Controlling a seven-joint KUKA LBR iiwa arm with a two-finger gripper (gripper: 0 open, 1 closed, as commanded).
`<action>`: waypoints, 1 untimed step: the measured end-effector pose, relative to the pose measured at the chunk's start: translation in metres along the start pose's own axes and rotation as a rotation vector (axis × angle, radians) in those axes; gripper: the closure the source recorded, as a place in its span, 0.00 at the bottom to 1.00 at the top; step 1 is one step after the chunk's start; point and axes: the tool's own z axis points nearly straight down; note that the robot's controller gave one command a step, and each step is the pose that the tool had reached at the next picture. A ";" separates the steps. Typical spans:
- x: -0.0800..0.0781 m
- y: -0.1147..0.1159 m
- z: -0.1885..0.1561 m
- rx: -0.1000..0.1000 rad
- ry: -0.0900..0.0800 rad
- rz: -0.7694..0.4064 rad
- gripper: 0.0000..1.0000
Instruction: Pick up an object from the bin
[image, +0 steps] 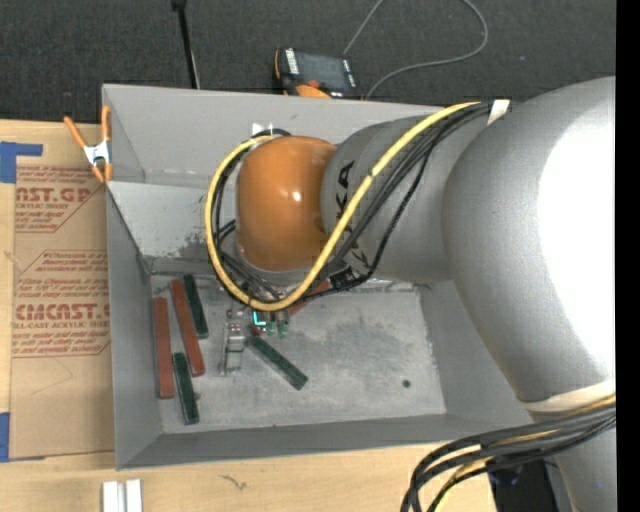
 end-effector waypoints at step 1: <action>0.032 -0.070 0.056 0.002 -0.003 0.190 0.00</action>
Offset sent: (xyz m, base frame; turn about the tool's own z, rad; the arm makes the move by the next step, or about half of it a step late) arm -0.0314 -0.0691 -0.0540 0.1876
